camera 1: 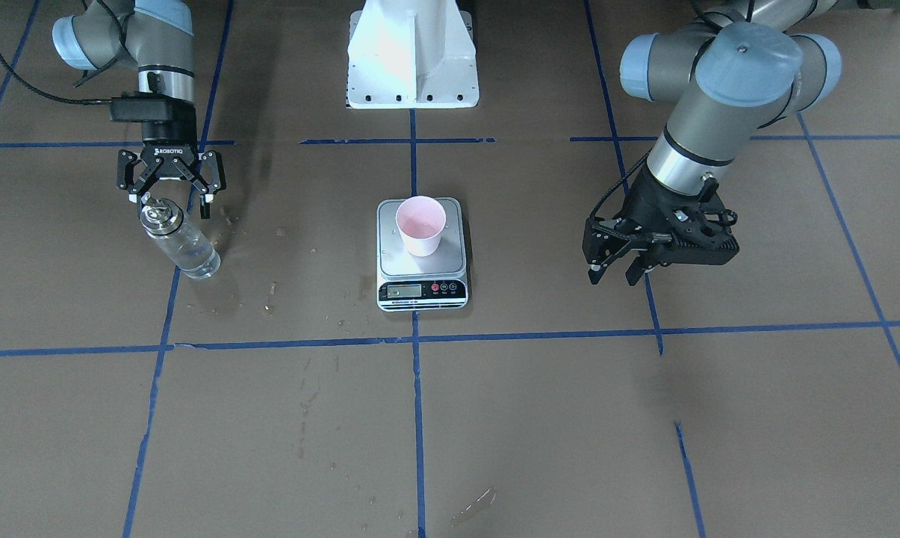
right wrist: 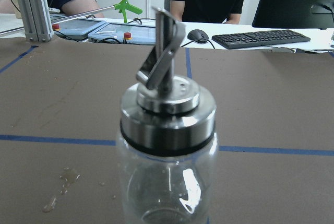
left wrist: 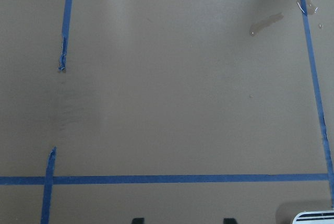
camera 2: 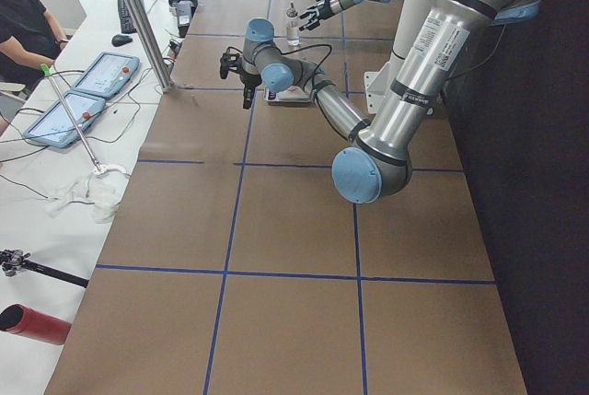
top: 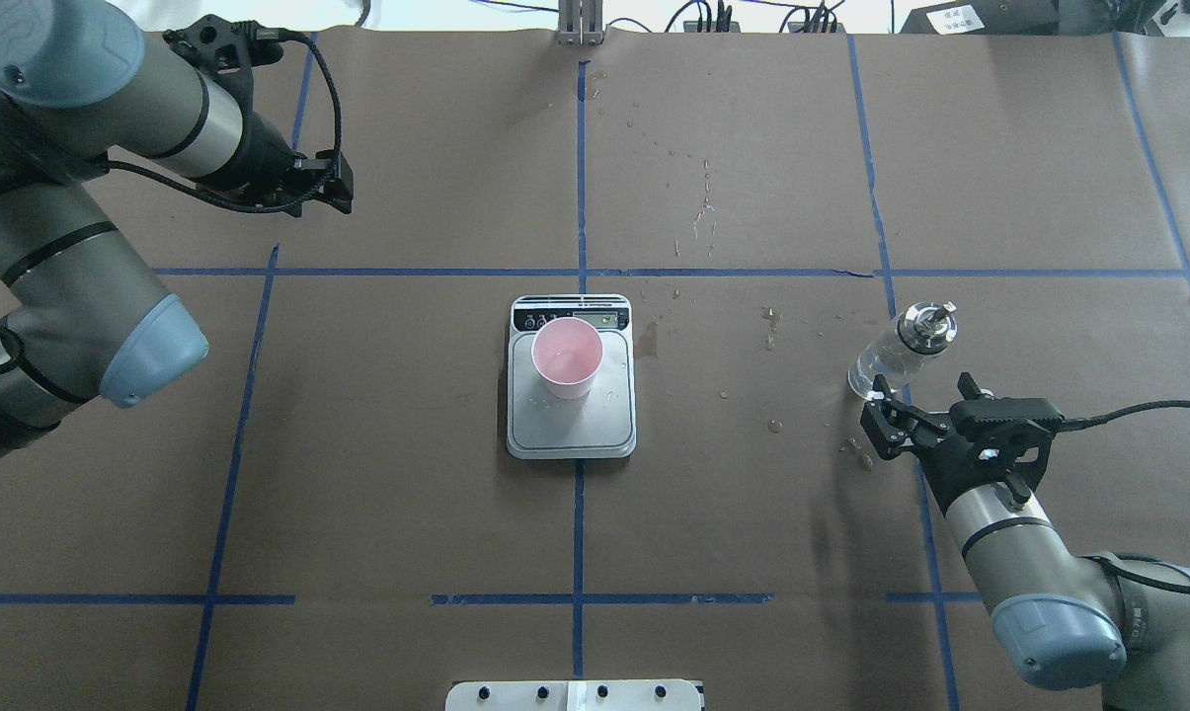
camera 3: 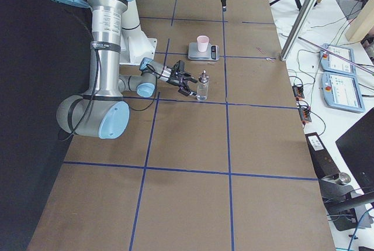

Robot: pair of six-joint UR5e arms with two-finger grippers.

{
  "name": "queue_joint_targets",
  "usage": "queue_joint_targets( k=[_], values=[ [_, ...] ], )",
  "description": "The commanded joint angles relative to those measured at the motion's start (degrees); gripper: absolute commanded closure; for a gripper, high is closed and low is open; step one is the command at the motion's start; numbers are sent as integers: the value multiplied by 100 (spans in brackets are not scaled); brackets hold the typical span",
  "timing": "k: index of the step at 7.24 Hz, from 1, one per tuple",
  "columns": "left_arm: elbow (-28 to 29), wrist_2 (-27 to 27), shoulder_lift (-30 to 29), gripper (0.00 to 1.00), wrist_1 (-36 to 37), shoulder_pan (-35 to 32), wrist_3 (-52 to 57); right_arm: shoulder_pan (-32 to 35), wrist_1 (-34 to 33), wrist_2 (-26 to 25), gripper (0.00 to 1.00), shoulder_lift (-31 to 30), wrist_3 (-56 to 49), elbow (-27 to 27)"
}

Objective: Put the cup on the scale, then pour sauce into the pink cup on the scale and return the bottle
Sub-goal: 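Close the right gripper around the glass sauce bottle and lift it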

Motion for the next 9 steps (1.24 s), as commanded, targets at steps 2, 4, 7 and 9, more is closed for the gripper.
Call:
queue_joint_targets(
  k=[2, 4, 7, 9],
  values=[
    [-1, 0, -3, 39, 0, 1, -1, 178, 9, 7, 0, 417, -78, -346],
    [-1, 9, -3, 39, 9, 1, -1, 179, 9, 16, 0, 408, -78, -355],
    [-1, 9, -3, 39, 9, 1, -1, 231, 9, 16, 0, 399, -156, -355],
    [-1, 9, 6, 39, 9, 1, -1, 354, 0, 51, 0, 417, -218, -364]
  ],
)
